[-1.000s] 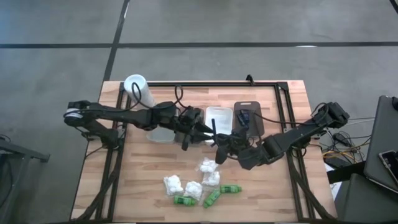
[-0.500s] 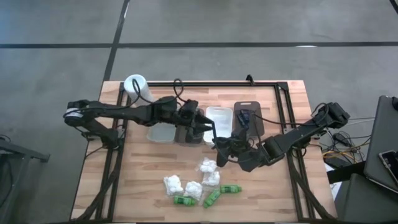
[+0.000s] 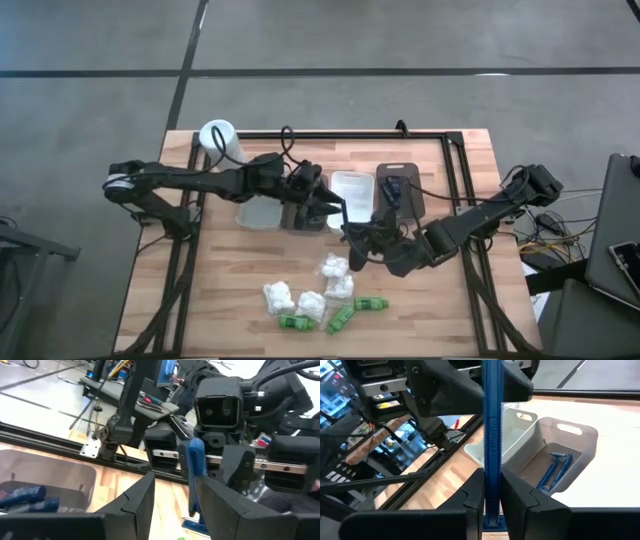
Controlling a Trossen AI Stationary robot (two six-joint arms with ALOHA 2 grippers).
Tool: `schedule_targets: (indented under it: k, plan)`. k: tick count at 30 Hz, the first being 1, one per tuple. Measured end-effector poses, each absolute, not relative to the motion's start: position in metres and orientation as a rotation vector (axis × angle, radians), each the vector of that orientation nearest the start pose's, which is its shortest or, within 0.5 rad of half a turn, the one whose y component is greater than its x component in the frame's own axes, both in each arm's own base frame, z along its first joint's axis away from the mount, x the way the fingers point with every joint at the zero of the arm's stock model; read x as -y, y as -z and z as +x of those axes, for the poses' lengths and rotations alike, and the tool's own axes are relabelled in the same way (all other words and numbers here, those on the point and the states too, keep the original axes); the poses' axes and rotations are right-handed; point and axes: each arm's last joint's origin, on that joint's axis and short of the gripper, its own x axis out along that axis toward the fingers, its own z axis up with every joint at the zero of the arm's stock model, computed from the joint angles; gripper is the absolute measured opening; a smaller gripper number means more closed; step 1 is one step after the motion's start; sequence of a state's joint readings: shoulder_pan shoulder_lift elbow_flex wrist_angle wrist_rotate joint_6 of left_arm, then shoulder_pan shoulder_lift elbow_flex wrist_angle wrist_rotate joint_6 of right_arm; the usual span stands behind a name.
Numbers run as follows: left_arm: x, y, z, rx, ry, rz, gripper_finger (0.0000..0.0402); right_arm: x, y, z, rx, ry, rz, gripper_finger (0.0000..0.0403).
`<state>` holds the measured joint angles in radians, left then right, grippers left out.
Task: Pick & Place Travel size toiletries
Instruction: Put the blue razor into the left black bin
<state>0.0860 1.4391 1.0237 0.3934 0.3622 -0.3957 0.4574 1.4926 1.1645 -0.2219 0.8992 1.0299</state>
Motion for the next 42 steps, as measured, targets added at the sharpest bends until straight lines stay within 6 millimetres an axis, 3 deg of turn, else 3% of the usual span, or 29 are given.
schedule_targets:
  k: [7, 30, 42]
  plan:
    - [-0.015, -0.32, 0.327, -0.089, 0.353, -0.392, 0.0152, -0.122, -0.302, 0.301, -0.162, 0.599, 0.637, 0.0036]
    - [-0.016, -0.327, 0.329, -0.039, 0.304, -0.394, 0.0149, -0.124, -0.305, 0.303, -0.15, 0.56, 0.663, 0.0038]
    - [-0.007, -0.324, 0.343, -0.063, 0.383, -0.415, 0.0133, -0.124, -0.305, 0.303, -0.155, 0.552, 0.653, 0.0039]
